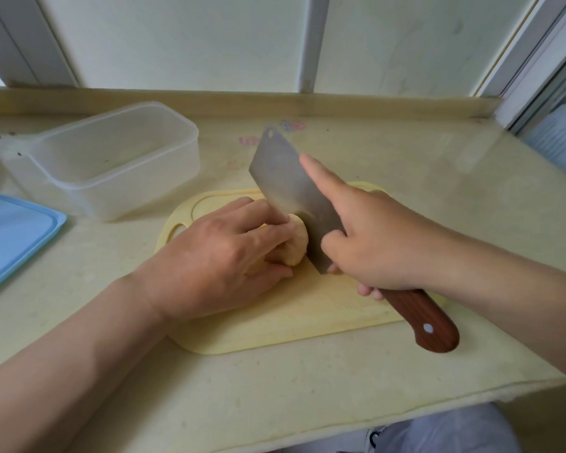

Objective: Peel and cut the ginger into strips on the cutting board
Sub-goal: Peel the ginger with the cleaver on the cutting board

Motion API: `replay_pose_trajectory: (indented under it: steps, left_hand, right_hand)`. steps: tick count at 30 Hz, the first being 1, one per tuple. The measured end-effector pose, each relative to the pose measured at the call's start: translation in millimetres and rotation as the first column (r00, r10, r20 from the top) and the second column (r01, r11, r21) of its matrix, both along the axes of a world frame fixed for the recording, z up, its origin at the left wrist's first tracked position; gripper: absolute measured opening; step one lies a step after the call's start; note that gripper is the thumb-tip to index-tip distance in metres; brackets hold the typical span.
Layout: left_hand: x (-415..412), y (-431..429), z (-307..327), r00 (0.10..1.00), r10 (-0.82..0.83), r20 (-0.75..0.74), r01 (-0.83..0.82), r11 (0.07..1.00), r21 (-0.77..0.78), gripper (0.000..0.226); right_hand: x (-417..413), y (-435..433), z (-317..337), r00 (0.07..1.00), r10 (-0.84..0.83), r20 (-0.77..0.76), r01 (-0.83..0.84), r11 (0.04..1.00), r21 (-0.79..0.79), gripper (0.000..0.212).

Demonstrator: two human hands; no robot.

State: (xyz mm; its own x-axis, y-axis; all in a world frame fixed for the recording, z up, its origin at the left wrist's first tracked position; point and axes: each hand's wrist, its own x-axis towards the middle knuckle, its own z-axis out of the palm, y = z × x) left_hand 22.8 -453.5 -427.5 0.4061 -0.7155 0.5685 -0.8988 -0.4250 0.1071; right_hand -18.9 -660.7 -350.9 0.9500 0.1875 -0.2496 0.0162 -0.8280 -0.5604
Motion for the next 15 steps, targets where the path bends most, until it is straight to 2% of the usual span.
replay_pose_trajectory:
  steps: [3, 7, 15]
  left_hand:
    - [-1, 0, 0, 1.0, 0.008, -0.011, -0.008, 1.0, -0.003, 0.039]
    - [-1, 1, 0, 1.0, 0.006, 0.009, -0.006, 1.0, 0.013, 0.041]
    - [3, 3, 0, 1.0, -0.005, -0.022, 0.005, 1.0, 0.007, 0.041]
  right_hand:
    - [-19, -7, -8, 0.993, -0.083, 0.084, 0.073, 0.99, 0.122, 0.099]
    - [-38, -15, -21, 0.968, -0.098, 0.23, 0.069, 0.989, 0.132, 0.101]
    - [-50, -20, -26, 0.938, -0.127, 0.322, 0.067, 0.98, 0.19, 0.103]
